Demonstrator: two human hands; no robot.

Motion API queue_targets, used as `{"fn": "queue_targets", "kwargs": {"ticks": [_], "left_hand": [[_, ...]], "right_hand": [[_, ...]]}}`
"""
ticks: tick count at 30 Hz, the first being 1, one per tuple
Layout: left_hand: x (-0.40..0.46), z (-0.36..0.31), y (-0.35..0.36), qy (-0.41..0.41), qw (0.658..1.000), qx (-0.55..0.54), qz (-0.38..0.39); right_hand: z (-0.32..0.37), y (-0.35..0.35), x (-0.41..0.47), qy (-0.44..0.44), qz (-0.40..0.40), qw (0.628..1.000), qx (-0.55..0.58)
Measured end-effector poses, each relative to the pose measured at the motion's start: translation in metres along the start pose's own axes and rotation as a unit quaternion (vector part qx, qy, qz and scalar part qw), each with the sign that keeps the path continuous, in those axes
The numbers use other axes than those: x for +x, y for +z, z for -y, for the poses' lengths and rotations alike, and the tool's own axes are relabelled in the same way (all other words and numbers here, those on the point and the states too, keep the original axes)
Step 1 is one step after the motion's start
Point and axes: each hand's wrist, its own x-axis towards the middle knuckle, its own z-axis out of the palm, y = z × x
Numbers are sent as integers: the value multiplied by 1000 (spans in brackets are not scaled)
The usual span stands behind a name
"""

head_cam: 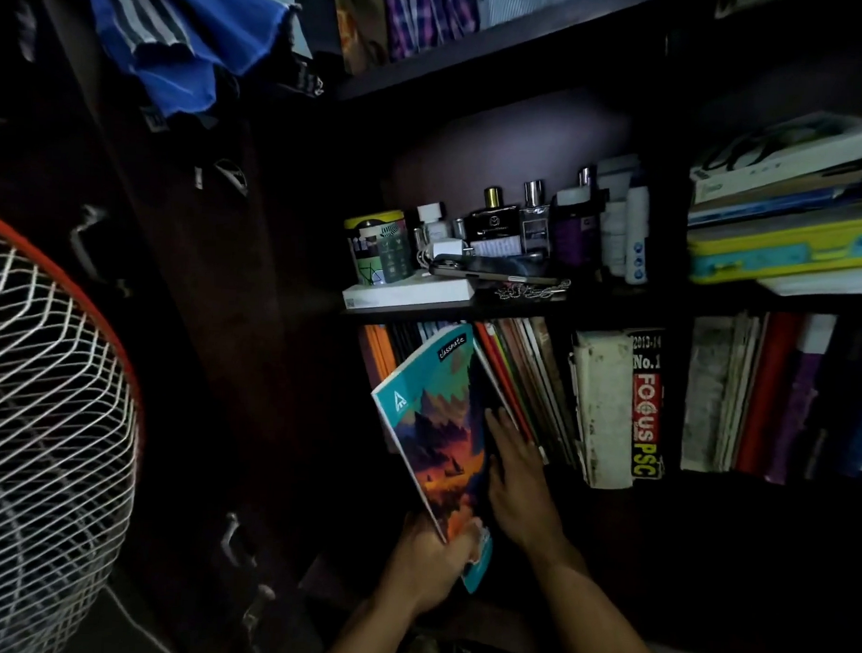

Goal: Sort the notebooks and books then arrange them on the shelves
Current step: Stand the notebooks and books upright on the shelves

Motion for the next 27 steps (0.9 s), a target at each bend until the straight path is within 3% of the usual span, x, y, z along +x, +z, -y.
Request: {"fn": "queue_targets", "kwargs": {"ticks": [4, 11, 19, 27], "left_hand": [[4, -9, 9, 90, 995, 38, 30], [-3, -9, 13, 9, 994, -106, 28], [-6, -25, 9, 78, 990, -113, 30], [-3, -30, 11, 93, 988, -106, 56]], "right_hand": [[-7, 2, 3, -5, -24, 999, 45], [-4, -3, -2, -7, -46, 995, 84], [4, -8, -7, 34, -63, 989, 128], [10, -13, -7, 47, -70, 981, 178]]}}
